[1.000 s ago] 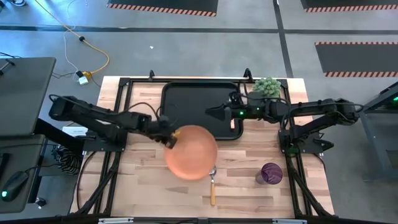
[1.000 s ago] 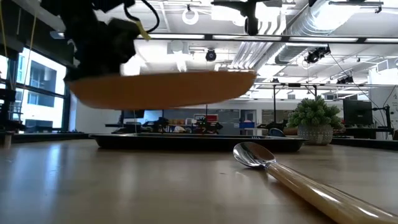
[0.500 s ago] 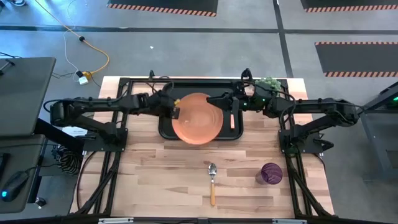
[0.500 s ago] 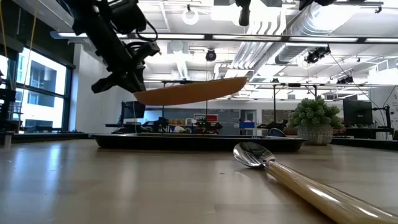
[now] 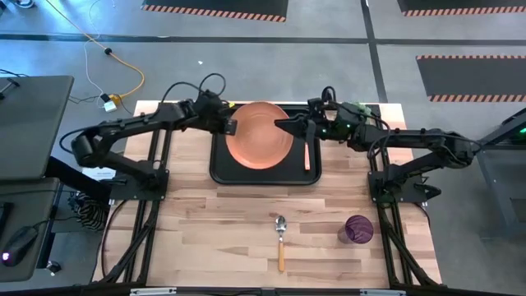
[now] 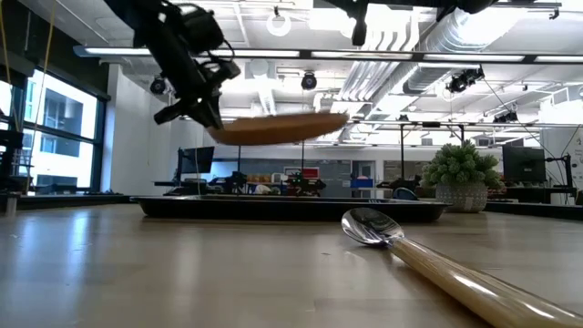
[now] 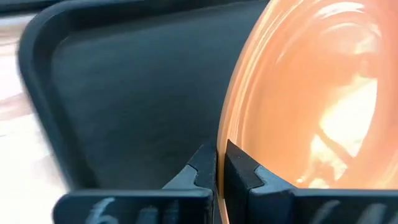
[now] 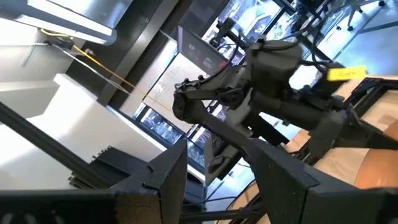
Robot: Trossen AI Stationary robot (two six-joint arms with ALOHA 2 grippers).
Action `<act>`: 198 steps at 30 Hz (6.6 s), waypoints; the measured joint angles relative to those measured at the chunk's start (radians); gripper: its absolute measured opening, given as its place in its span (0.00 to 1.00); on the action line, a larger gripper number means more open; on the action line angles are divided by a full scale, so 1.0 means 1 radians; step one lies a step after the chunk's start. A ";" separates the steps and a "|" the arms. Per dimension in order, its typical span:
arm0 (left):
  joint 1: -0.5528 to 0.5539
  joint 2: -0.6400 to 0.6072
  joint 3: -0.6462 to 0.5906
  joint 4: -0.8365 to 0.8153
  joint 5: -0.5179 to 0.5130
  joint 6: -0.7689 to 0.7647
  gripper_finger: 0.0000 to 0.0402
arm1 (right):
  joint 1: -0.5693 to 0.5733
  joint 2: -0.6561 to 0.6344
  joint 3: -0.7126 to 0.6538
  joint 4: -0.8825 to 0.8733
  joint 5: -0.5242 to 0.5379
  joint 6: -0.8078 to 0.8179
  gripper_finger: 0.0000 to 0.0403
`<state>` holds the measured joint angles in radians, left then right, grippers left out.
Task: Pick and place plate/cup/fork/spoon on tray
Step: Put the orange plate on the black serving tray to the left of the light orange fork, then put the yellow spoon on the black serving tray to the left of the light orange fork
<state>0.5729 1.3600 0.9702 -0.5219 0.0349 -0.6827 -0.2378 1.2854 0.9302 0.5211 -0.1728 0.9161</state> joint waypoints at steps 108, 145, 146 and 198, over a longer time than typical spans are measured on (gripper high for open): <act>-0.398 -0.365 0.145 -0.296 0.103 -0.023 0.09 | 0.389 0.000 0.149 -0.324 0.023 -0.087 0.41; -0.465 -0.364 0.145 -0.318 0.104 0.154 0.09 | 0.672 0.220 0.546 -1.324 0.393 0.528 0.41; -0.465 -0.364 0.145 -0.319 0.104 0.156 0.09 | 0.669 0.235 0.546 -1.324 0.377 0.541 0.41; -0.464 -0.363 0.105 -0.324 0.104 0.190 0.09 | 0.699 0.760 0.546 -1.129 0.122 0.841 0.41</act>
<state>0.1088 0.9966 1.0754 -0.8459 0.1384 -0.4931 0.4610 2.0449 1.4765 -0.6079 -0.0509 1.7569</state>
